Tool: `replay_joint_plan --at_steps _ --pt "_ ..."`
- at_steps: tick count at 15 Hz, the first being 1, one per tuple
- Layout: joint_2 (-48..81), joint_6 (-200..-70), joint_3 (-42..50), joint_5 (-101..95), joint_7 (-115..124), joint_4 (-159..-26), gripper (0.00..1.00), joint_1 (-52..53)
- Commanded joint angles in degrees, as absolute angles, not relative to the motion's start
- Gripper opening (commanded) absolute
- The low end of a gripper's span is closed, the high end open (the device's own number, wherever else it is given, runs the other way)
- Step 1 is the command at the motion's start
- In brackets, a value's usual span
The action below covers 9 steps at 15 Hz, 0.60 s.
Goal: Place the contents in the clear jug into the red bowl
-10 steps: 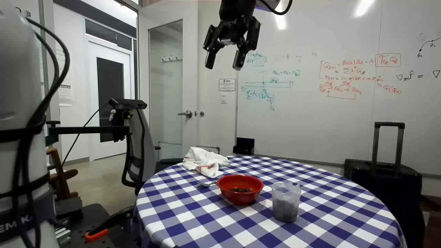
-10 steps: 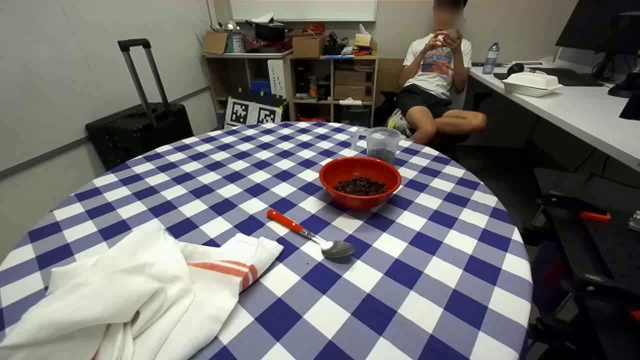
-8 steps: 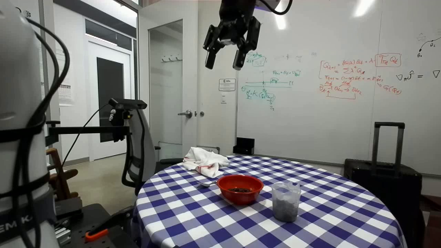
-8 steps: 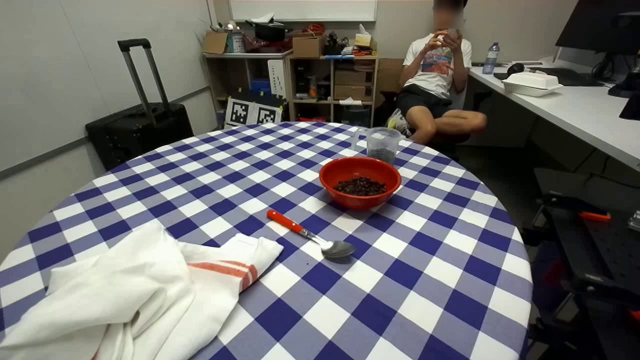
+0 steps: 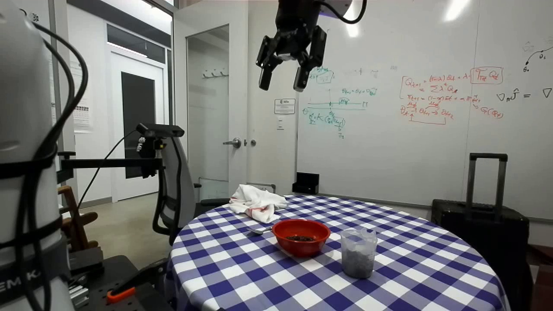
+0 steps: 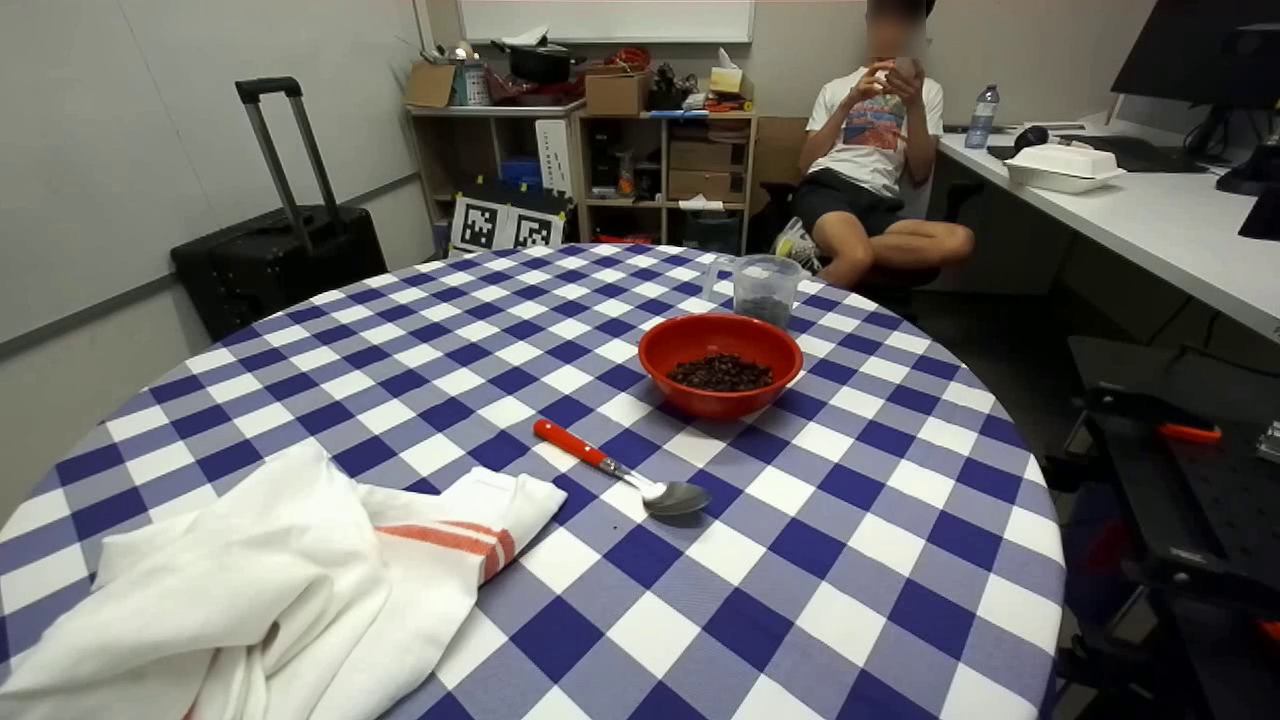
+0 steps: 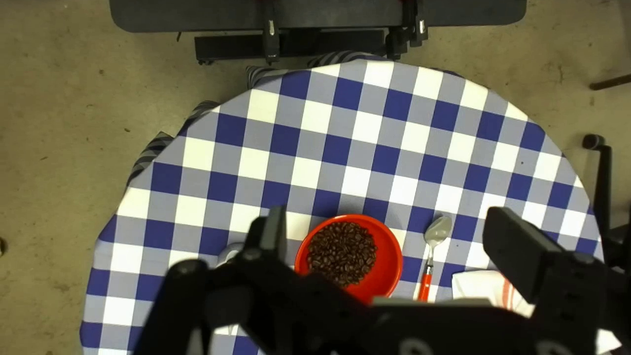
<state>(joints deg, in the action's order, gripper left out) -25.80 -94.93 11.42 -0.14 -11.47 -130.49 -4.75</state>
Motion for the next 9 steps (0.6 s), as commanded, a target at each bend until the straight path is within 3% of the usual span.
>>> replay_joint_plan --at_steps 1,9 --pt "-22.7 -101.0 9.7 1.3 -9.7 -130.4 1.0 -4.6" --pt "-12.1 -121.3 5.1 -2.6 -6.4 -131.9 1.0 -4.1"
